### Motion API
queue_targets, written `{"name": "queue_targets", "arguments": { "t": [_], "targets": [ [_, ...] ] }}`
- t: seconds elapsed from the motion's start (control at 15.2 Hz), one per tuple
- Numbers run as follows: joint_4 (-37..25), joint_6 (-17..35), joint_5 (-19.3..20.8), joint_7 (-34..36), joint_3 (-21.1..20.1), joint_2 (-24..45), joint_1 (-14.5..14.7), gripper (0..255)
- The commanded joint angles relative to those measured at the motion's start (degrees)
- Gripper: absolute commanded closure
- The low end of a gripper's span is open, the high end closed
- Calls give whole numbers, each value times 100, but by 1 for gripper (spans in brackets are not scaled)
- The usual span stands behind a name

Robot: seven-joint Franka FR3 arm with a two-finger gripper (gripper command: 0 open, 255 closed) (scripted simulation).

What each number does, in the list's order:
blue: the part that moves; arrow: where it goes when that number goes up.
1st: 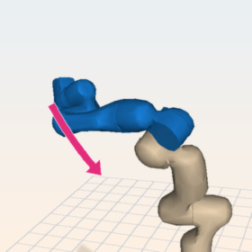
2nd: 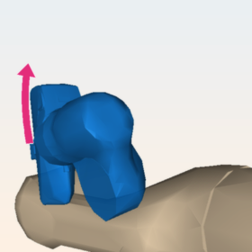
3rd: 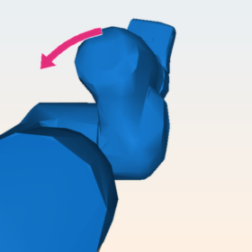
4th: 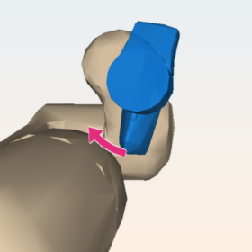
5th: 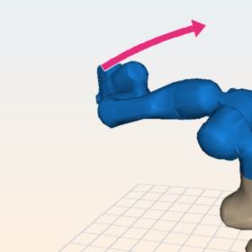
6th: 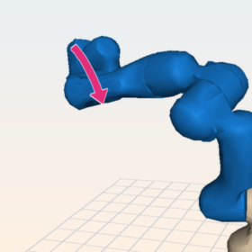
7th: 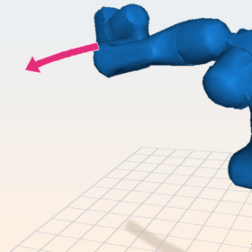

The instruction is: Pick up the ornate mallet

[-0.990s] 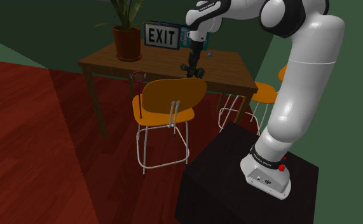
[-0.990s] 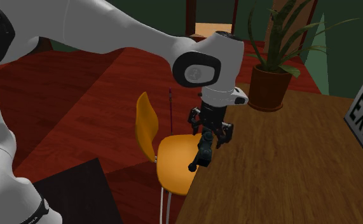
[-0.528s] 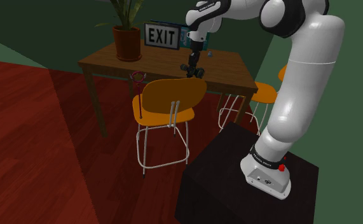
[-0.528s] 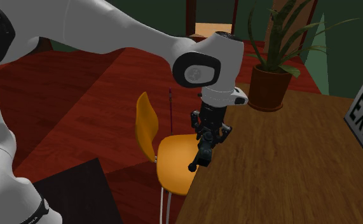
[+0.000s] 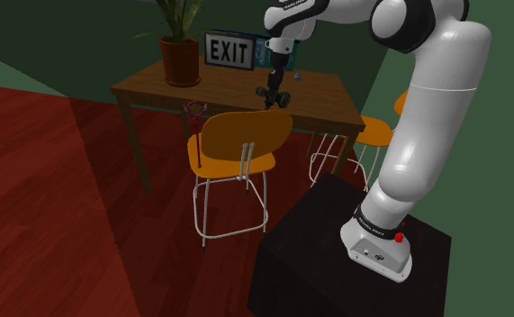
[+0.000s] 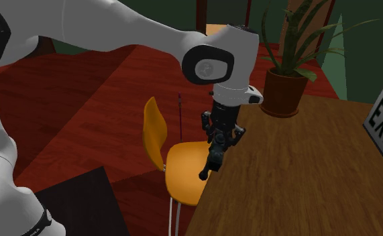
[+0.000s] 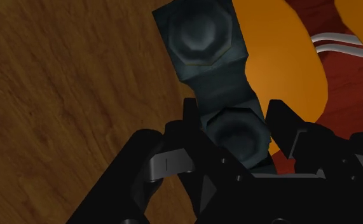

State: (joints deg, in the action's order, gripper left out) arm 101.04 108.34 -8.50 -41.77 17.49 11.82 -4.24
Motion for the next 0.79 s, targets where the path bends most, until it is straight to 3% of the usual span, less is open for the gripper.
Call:
{"name": "queue_targets", "arguments": {
  "t": [0.0, 0.73],
  "targets": [
    [-109, -144, 18, 21, 4, -39, 1, 255],
    [-699, -815, 67, 96, 20, -129, -9, 255]
  ]
}}
